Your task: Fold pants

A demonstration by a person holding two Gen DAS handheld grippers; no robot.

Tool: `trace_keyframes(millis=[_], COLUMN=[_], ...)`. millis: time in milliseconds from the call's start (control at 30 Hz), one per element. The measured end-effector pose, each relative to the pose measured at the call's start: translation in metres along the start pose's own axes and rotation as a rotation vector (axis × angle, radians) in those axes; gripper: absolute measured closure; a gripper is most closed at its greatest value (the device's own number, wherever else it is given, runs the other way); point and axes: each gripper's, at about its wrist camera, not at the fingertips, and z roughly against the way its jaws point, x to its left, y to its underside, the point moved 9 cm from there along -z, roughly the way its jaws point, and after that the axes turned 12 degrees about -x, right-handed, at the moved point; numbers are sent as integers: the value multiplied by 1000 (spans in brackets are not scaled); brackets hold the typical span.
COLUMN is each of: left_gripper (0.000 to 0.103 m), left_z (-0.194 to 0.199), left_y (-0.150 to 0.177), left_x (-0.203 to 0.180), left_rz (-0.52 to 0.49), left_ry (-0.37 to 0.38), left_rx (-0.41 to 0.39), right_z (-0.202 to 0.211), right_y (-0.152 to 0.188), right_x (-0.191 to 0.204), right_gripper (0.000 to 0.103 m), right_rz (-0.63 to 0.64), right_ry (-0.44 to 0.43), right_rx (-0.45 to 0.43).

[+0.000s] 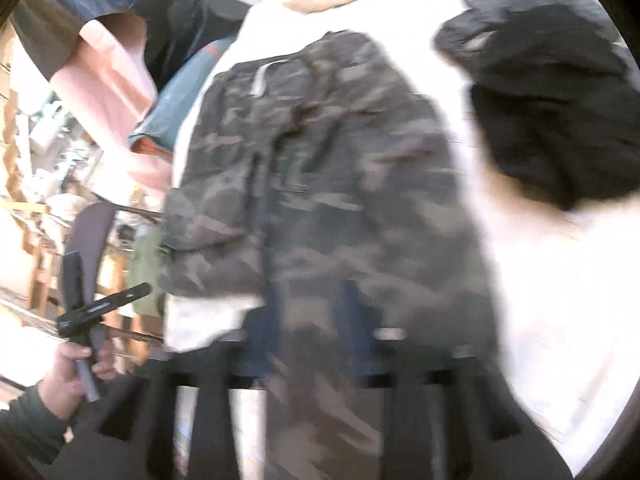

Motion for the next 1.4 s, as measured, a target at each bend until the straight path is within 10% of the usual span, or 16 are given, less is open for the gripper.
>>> trace_keyframes(millis=[200,367,467,533,633,1000,1400], left_gripper=[20,37,64,85,99,101,101], left_z=[1,-7,-16,-18,-5,62,48], left_y=[103,188,218,227,218,162,30], left_x=[-98,-168,-190,-196,-198,-189,-206], left_rz=[27,-10,-34,-15,-42,36,-7], left_ry=[189,297,298,318,348,476,455], left_rx=[167,310,349,363,322,191,65], right_z=[37,43,40,40,49,103,70], right_y=[65,114,129,127,121,59,-50], right_x=[-91,-116,-115,-106,-96,-61,-21], right_gripper=[35,38,56,87,99,100,100], right_rz=[-72,-63,-20,15,54,-34,15], right_ry=[278,335,344,314,288,58,-45], right_rx=[184,337,381,384,367,95,-117])
